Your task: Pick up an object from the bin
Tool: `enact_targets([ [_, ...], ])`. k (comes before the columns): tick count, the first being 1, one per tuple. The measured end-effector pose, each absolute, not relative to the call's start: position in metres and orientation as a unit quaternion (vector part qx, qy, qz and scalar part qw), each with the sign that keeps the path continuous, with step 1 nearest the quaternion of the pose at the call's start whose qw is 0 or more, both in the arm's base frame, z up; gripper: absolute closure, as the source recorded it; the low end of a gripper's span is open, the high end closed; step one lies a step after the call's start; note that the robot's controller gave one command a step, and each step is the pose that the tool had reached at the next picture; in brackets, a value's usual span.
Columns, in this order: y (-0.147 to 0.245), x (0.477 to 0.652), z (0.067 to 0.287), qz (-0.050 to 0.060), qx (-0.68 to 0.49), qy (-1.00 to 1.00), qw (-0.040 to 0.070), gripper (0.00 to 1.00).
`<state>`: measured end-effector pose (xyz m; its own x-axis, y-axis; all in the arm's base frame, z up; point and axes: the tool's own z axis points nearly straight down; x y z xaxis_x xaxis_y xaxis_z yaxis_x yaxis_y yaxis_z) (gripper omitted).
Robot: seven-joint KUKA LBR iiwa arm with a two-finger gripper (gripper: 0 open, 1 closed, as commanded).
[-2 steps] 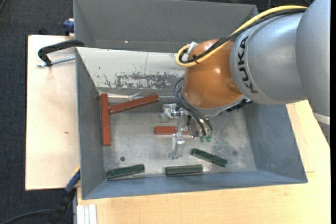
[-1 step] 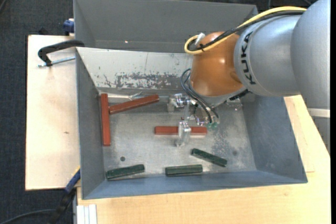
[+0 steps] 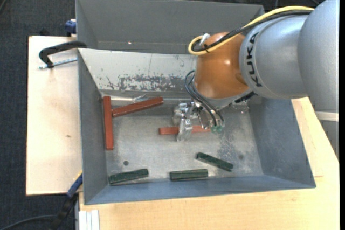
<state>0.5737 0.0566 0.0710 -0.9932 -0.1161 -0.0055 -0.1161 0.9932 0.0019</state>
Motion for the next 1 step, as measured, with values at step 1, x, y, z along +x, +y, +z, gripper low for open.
enact_targets([
  [1, 0.0680, 0.5968, 0.2094, 0.001, -0.060, 0.998, 0.008, 1.00],
])
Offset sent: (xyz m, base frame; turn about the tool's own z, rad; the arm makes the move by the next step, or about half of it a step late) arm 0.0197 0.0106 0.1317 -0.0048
